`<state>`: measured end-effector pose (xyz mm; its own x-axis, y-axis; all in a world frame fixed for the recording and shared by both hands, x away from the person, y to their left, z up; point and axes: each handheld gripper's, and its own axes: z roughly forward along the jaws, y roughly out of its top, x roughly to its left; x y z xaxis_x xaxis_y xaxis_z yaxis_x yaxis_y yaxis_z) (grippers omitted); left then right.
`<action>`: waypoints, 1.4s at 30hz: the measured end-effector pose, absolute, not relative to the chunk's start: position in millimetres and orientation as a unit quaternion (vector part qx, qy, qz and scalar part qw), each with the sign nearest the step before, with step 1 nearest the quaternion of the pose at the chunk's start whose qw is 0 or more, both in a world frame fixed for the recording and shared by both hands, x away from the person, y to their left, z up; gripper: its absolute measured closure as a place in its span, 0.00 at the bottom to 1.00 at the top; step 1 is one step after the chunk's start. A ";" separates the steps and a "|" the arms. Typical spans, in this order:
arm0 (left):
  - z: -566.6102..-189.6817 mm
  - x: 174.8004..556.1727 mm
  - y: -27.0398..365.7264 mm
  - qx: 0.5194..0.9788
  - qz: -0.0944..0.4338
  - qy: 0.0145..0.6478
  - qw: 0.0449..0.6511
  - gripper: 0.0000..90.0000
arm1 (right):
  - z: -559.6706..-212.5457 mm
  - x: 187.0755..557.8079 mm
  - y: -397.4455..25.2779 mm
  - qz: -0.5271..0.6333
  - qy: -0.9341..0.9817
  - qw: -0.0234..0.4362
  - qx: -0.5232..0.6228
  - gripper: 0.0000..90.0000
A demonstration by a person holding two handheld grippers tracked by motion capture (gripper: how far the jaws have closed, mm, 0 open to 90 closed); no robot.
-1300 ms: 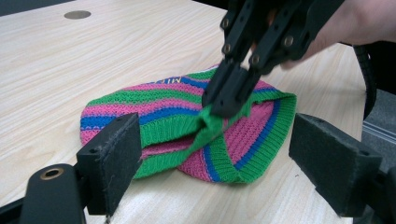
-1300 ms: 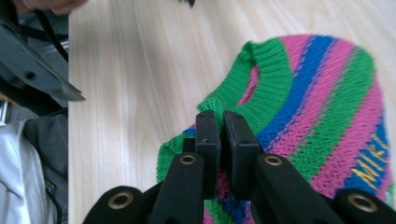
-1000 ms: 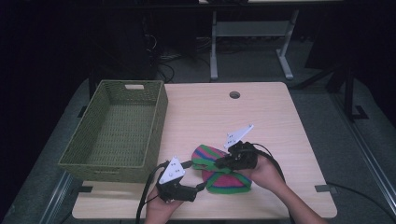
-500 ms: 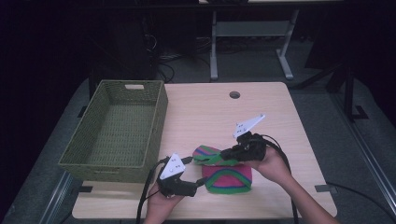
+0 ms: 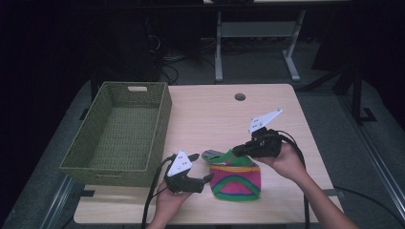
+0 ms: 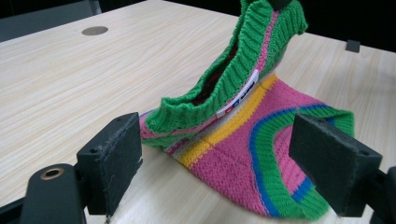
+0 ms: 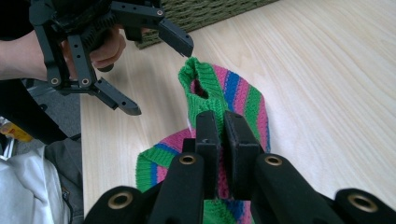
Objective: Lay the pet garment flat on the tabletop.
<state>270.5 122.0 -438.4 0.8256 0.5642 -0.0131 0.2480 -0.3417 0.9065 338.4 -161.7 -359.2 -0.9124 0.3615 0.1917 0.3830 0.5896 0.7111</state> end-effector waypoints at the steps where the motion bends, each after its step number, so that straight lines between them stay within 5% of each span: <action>1: -439.3 272.1 119.9 0.805 0.156 0.250 0.514 0.19 | -358.6 339.6 -162.2 -0.402 -0.892 0.013 -0.209 0.94; 15: -448.6 292.4 115.2 0.795 0.172 0.265 0.518 0.19 | -344.8 346.9 -168.7 -0.401 -0.893 0.012 -0.202 0.94; 17: -448.9 293.6 116.6 0.795 0.165 0.259 0.523 0.26 | -343.7 346.4 -169.1 -0.401 -0.894 0.013 -0.201 0.94; 35: -462.4 313.6 117.6 0.790 0.169 0.257 0.531 0.35 | -341.4 348.4 -175.2 -0.403 -0.894 0.018 -0.195 0.94; 38: -463.9 318.0 116.1 0.788 0.155 0.258 0.537 0.39 | -342.0 349.6 -177.0 -0.401 -0.894 0.020 -0.198 0.94; 42: -461.2 317.9 109.6 0.804 0.178 0.235 0.516 0.64 | -343.7 350.1 -179.7 -0.403 -0.893 0.016 -0.201 0.94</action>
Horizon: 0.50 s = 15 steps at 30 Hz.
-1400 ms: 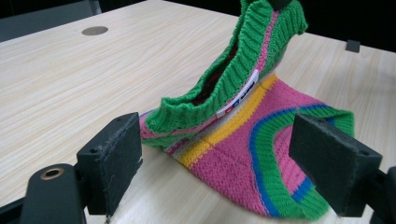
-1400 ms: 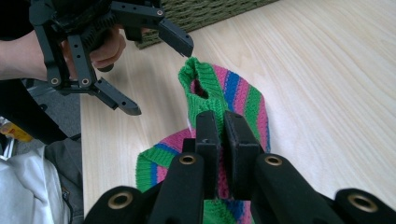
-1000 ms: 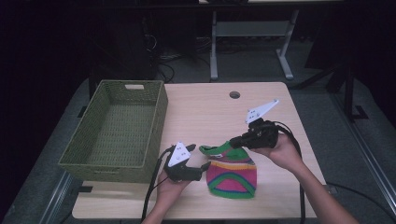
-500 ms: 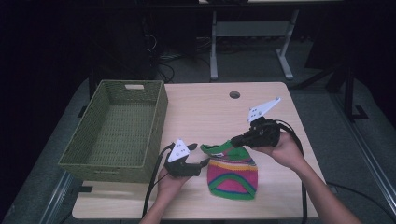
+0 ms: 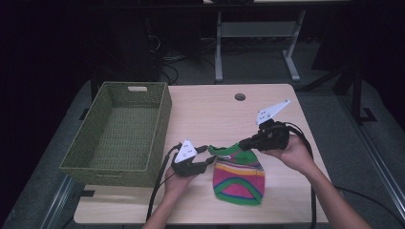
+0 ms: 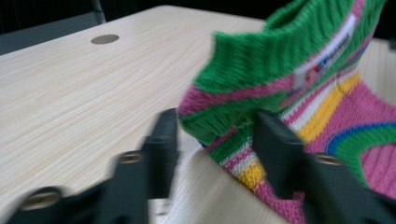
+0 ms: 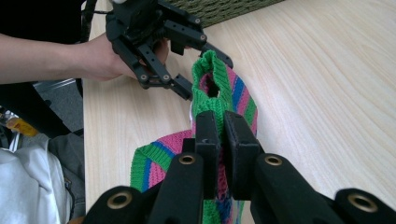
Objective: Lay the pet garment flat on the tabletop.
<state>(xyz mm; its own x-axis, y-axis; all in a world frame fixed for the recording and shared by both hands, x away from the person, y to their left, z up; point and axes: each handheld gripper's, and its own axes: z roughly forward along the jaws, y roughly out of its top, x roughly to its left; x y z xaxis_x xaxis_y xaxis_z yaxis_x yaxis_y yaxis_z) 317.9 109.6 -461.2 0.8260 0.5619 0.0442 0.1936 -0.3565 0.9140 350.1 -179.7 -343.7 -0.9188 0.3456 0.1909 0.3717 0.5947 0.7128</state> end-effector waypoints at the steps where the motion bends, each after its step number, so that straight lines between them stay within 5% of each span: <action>1: -459.6 317.2 108.1 0.806 0.186 0.229 0.513 0.67 | -343.8 349.8 -180.3 -0.405 -0.892 0.017 -0.202 0.94; 5: -453.7 315.8 105.7 0.803 0.188 0.221 0.520 0.89 | -346.5 348.8 -182.8 -0.409 -0.890 0.018 -0.202 0.94; 15: -433.2 318.1 99.8 0.807 0.198 0.209 0.515 0.95 | -346.8 353.2 -197.2 -0.420 -0.879 0.002 -0.225 0.94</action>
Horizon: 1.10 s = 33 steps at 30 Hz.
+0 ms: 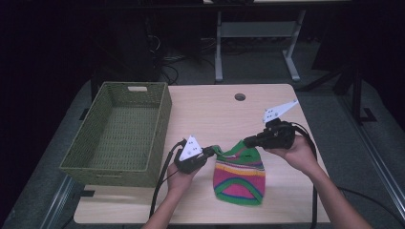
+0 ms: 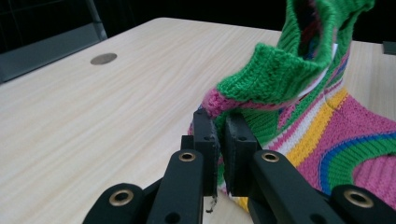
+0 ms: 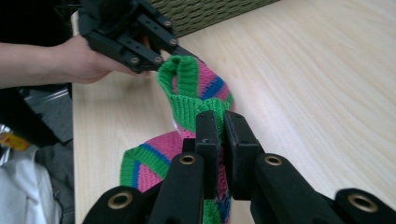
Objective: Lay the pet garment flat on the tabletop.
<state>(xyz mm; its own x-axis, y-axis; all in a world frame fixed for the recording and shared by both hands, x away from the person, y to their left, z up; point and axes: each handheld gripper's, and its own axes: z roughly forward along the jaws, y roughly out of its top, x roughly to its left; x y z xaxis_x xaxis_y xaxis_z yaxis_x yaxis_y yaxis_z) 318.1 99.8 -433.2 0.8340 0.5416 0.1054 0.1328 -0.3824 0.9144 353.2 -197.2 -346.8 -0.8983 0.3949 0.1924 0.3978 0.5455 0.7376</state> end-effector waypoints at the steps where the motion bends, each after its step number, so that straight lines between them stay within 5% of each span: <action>1: -430.6 318.0 99.2 0.808 0.201 0.209 0.512 0.95 | -346.9 354.1 -199.1 -0.422 -0.878 -0.002 -0.226 0.94; 33: -415.1 357.0 92.6 0.813 0.224 0.261 0.469 0.95 | -357.7 409.3 -209.9 -0.431 -0.850 -0.039 -0.301 0.94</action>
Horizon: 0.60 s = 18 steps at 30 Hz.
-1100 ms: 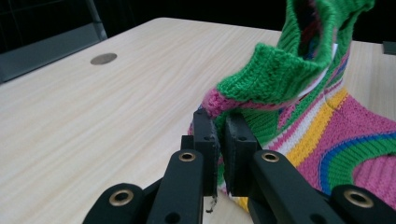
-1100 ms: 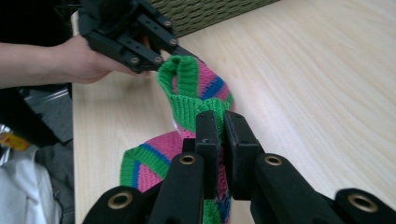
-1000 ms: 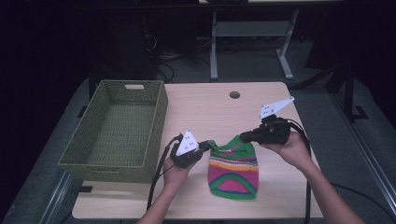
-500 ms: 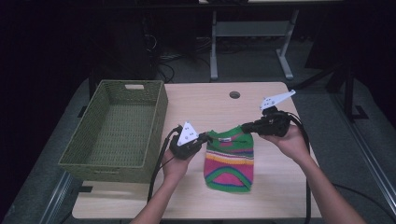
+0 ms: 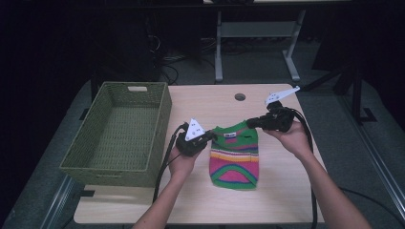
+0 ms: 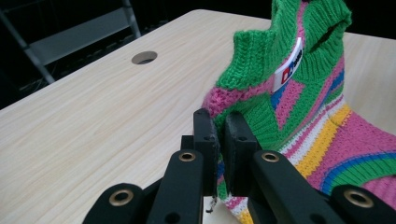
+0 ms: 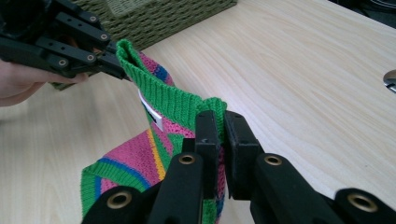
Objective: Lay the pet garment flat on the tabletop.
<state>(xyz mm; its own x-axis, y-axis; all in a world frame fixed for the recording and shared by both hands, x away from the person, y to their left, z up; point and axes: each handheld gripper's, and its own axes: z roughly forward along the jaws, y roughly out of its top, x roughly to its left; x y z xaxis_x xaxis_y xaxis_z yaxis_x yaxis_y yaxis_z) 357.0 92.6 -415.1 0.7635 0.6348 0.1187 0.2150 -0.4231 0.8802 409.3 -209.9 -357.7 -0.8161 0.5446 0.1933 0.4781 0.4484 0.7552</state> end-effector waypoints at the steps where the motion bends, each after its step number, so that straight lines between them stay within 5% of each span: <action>1: -416.1 357.5 91.6 0.810 0.226 0.268 0.470 0.95 | -358.6 410.4 -209.8 0.432 0.849 0.039 0.302 0.94; 18: -418.1 365.1 90.5 0.802 0.233 0.300 0.461 0.93 | -376.4 434.3 -198.7 0.420 0.842 0.058 0.333 0.94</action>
